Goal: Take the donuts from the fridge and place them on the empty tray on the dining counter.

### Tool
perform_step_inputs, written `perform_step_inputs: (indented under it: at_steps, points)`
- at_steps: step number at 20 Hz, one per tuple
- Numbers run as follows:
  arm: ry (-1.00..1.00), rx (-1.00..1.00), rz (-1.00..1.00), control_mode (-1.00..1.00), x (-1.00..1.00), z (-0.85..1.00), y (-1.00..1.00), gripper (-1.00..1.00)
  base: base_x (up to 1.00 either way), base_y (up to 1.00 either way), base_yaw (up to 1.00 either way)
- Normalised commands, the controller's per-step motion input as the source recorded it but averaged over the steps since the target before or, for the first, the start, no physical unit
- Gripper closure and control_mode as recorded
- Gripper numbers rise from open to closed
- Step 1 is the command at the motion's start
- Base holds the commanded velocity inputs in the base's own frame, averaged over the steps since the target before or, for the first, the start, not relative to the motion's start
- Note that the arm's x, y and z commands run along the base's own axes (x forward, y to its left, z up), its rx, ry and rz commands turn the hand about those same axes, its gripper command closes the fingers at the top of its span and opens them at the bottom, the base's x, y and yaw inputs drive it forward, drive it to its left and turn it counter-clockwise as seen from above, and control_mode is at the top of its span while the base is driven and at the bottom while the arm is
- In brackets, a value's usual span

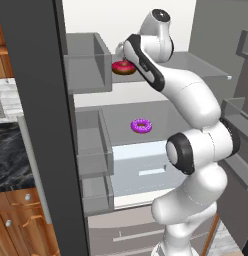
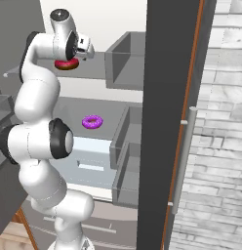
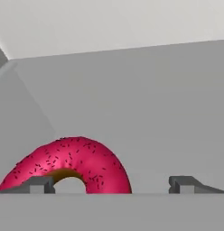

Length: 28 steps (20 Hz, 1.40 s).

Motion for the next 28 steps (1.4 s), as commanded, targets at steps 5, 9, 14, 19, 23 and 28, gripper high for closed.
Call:
perform_step_inputs:
  at_steps: [5, 9, 14, 19, 23, 28]
  points:
    - [0.03, 0.00, 0.00, -1.00, 0.15, -0.05, 0.00, -1.00, 0.00, 0.00, 0.00]
    - [0.06, 0.03, 0.00, -1.00, 0.00, -0.15, 0.10, -1.00, 0.00, 0.00, 0.00]
    - [0.02, 0.00, -0.03, -1.00, 0.04, -0.29, 0.08, -1.00, 0.00, 0.00, 0.00]
    - [0.00, 0.00, -0.03, -1.00, 0.10, -0.21, 0.00, -1.00, 0.00, 0.00, 0.00]
    - [0.00, 0.00, -0.11, -1.00, 0.00, -0.12, 0.00, -1.00, 0.00, 0.00, 0.00]
    - [-0.03, -0.01, -0.18, -1.00, -0.18, -0.03, -0.13, -1.00, 0.00, 0.00, 0.00]
